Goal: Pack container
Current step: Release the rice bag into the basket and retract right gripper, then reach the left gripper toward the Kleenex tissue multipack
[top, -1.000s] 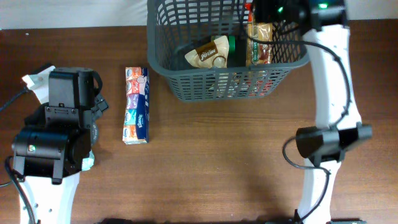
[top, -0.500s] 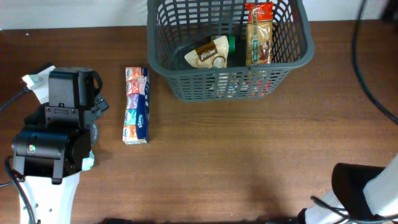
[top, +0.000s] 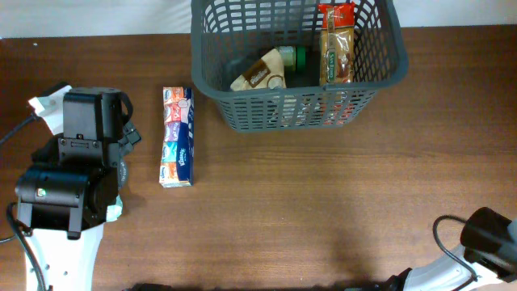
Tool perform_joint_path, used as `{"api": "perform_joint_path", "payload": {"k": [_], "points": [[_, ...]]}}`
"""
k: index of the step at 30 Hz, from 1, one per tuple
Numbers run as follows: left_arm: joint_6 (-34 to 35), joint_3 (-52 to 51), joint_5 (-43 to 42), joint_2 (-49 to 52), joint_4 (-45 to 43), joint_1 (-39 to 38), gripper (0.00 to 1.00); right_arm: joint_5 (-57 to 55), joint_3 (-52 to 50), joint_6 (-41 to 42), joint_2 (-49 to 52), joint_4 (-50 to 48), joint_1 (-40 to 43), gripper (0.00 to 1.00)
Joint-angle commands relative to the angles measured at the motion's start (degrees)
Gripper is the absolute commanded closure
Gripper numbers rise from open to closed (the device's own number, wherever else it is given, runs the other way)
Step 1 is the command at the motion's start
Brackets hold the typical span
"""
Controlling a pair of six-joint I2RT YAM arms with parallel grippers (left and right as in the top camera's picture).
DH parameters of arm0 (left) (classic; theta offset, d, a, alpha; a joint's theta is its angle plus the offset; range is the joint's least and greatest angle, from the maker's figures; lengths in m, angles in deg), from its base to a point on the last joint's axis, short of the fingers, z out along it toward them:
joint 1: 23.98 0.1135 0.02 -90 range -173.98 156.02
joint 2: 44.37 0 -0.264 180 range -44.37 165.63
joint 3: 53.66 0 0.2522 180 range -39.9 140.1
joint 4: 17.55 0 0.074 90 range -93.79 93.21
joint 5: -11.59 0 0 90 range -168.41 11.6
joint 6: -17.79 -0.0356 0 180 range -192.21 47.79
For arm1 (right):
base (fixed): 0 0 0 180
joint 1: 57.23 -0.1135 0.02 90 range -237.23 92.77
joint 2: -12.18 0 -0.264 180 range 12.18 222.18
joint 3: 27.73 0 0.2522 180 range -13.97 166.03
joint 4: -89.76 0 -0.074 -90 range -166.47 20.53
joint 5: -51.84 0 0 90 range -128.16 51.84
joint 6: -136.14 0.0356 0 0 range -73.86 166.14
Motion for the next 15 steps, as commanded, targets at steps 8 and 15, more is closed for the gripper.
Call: {"api": "perform_joint_path", "payload": {"k": [8,15], "points": [[0.3,0.7,-7.5,-0.4,-1.5,0.2,0.00,7.7,-20.7,2.8,0.3,-2.1,1.1,0.01],[0.3,0.7,-12.3,-0.5,0.9,0.2,0.00,11.7,-27.9,2.8,0.3,-3.5,1.1,0.01]]}}
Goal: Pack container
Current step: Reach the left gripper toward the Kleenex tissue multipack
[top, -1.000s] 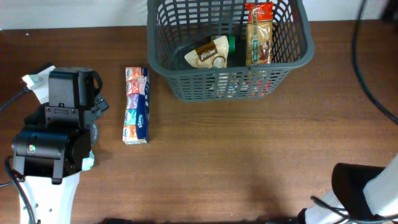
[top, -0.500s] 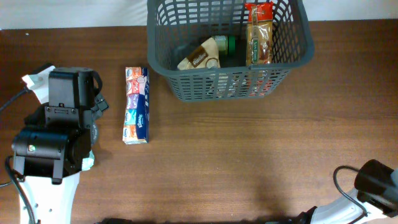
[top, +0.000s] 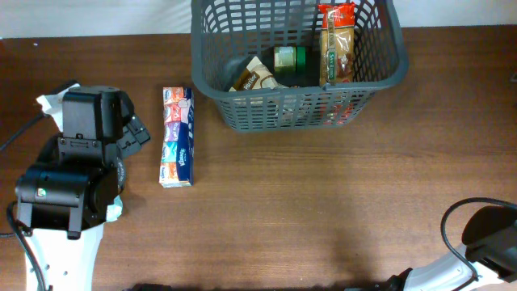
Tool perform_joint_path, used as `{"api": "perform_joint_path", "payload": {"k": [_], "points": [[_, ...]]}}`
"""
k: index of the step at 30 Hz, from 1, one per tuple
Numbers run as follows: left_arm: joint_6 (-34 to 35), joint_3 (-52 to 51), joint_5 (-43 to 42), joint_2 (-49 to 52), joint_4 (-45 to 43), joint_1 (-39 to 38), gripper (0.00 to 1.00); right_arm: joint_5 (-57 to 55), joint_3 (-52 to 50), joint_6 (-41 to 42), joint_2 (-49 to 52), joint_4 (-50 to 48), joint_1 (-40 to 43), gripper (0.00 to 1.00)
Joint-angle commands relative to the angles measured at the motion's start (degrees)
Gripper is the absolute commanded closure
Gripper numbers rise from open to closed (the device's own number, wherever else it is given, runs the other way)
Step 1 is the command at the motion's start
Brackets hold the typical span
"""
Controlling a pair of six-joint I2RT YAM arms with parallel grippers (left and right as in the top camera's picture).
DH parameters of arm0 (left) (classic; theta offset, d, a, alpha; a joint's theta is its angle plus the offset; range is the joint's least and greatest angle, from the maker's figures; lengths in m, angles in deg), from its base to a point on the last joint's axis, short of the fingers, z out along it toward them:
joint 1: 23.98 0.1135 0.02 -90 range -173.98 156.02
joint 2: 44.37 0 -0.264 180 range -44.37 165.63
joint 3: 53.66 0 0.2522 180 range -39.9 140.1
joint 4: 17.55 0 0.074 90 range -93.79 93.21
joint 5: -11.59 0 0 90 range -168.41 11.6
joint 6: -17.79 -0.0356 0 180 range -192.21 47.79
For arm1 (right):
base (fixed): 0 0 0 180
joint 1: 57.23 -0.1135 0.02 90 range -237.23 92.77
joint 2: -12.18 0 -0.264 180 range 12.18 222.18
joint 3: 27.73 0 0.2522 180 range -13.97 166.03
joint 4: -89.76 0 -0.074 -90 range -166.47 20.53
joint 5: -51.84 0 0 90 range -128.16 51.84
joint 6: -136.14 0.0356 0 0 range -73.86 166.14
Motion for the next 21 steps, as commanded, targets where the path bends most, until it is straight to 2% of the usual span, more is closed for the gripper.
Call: {"api": "perform_joint_path", "payload": {"k": [1,7,13,18,21], "points": [[0.3,0.7,-5.9,-0.4,1.9,0.2,0.00,2.4,-2.4,0.5,0.1,-0.3,0.1,0.01],[-1.0,0.6,-4.0,2.3,1.3,0.2,0.00,2.4,-3.5,0.5,0.1,-0.3,0.1,0.01],[-4.3,0.6,-5.9,11.9,1.4,0.2,0.00,2.4,-3.5,0.5,0.1,-0.3,0.1,0.01],[-12.7,0.7,-25.0,21.9,-0.4,0.2,0.00,2.4,-3.5,0.5,0.1,-0.3,0.1,0.01],[-18.8,0.7,-30.6,25.3,-1.5,0.3,0.01,2.4,-3.5,0.5,0.1,-0.3,0.1,0.01]]}}
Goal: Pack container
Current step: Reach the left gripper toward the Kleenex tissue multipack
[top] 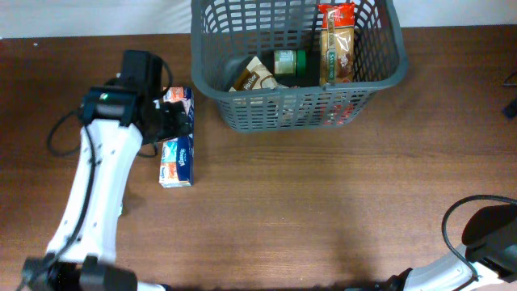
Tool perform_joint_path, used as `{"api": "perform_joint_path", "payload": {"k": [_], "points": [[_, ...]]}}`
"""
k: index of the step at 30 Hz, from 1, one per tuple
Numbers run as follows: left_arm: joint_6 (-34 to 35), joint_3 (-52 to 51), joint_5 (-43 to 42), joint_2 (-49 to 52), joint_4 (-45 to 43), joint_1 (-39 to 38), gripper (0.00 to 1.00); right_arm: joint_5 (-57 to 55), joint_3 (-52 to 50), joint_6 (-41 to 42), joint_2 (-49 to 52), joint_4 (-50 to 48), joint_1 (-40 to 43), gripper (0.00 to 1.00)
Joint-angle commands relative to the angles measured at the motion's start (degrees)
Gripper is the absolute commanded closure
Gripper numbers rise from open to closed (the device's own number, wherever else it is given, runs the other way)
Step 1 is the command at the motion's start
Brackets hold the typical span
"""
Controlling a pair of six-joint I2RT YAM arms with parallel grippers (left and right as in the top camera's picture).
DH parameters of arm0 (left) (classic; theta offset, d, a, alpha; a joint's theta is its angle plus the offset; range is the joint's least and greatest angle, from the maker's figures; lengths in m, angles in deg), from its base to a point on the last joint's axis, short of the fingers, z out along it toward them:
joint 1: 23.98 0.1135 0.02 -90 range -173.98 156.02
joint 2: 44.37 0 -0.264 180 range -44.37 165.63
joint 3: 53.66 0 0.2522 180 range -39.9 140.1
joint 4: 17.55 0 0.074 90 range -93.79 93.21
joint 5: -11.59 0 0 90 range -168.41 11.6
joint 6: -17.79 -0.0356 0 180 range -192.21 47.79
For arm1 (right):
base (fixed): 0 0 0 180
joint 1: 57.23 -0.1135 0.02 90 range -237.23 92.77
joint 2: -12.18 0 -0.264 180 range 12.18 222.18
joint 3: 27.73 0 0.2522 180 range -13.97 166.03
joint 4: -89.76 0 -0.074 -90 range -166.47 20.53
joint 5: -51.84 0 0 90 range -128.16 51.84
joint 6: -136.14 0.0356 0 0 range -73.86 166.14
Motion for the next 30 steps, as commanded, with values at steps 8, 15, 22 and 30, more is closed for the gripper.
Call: {"api": "perform_joint_path", "payload": {"k": [8,15,22,30], "points": [[-16.7,0.5,-12.7,4.2,-2.1,1.9,0.00,0.3,-0.4,0.3,0.1,-0.2,0.1,0.01],[-16.7,0.5,-12.8,6.0,-5.1,8.4,0.00,0.3,-0.4,0.3,0.1,-0.2,0.1,0.01],[-14.2,0.5,-12.6,13.2,-6.4,8.1,0.00,0.3,-0.4,0.3,0.1,-0.2,0.1,0.01],[-10.0,0.5,-6.9,20.2,-7.1,6.3,0.00,0.3,-0.4,0.3,0.1,-0.2,0.1,0.01]]}}
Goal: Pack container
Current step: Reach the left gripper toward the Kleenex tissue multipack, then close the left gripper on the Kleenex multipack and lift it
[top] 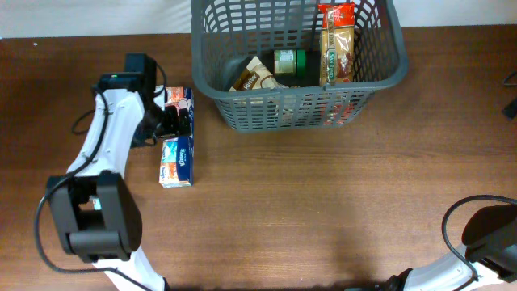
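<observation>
A long blue and white packet of tissue packs (pixel 177 153) lies flat on the brown table, left of the grey mesh basket (pixel 296 113). My left gripper (pixel 178 123) sits over the packet's middle, fingers down on either side of it; whether they have closed on it cannot be told from above. Inside the basket lie a brown and cream pouch (pixel 255 75), a green-lidded jar (pixel 287 61) and a tall brown snack packet with a red top (pixel 336 44). The right gripper is out of view; only part of that arm (pixel 485 242) shows at the bottom right.
The table's far edge runs along the top, against a white wall. A black cable (pixel 81 121) loops beside the left arm. The basket's near wall stands a short way right of the tissue packet.
The left arm has drawn in closer to the table's left side and its gripper has settled lower onto the middle of the tissue packet. The packet and the basket's contents lie as before.
At first my left arm was folded at the far left, away from the tissue packet, and the pouch and jar in the basket shifted slightly. Then the arm was stretched out with its gripper at the packet's upper half. Now it rests on the packet's middle.
</observation>
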Tool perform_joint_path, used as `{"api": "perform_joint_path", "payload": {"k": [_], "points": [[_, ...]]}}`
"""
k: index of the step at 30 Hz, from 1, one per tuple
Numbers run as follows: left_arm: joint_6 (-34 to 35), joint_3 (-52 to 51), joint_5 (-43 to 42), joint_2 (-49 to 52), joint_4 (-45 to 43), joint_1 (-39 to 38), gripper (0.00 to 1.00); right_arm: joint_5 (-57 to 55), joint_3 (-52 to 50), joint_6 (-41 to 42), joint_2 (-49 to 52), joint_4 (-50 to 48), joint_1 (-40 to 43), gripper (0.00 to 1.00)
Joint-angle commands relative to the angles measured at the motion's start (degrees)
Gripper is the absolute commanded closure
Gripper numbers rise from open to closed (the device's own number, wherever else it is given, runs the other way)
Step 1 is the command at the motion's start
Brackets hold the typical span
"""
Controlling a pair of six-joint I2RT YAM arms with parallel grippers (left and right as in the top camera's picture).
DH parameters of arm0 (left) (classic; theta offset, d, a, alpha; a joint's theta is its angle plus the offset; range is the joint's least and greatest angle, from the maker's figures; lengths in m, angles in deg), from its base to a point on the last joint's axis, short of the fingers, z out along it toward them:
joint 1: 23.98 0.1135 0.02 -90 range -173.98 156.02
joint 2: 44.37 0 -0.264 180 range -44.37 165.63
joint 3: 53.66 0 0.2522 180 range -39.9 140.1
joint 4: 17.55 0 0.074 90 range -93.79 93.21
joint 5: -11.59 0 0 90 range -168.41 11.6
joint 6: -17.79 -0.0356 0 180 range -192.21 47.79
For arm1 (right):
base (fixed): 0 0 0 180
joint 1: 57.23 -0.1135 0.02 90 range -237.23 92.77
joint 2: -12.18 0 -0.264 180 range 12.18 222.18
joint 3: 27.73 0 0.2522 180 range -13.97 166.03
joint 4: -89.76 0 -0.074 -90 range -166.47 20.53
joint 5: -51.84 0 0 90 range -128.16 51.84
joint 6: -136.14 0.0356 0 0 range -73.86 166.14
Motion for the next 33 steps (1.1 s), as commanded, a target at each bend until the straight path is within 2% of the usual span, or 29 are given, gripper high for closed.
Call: {"api": "perform_joint_path", "payload": {"k": [1,27,33], "points": [[2.0,0.5,3.0,2.0,-0.9,-0.5,0.00,0.3,-0.4,0.3,0.1,-0.2,0.1,0.01],[-1.8,0.4,1.7,8.2,-6.7,-4.2,0.00,0.3,-0.4,0.3,0.1,-0.2,0.1,0.01],[-1.8,0.4,1.0,12.4,-6.6,-4.2,0.00,0.3,-0.4,0.3,0.1,-0.2,0.1,0.01]]}}
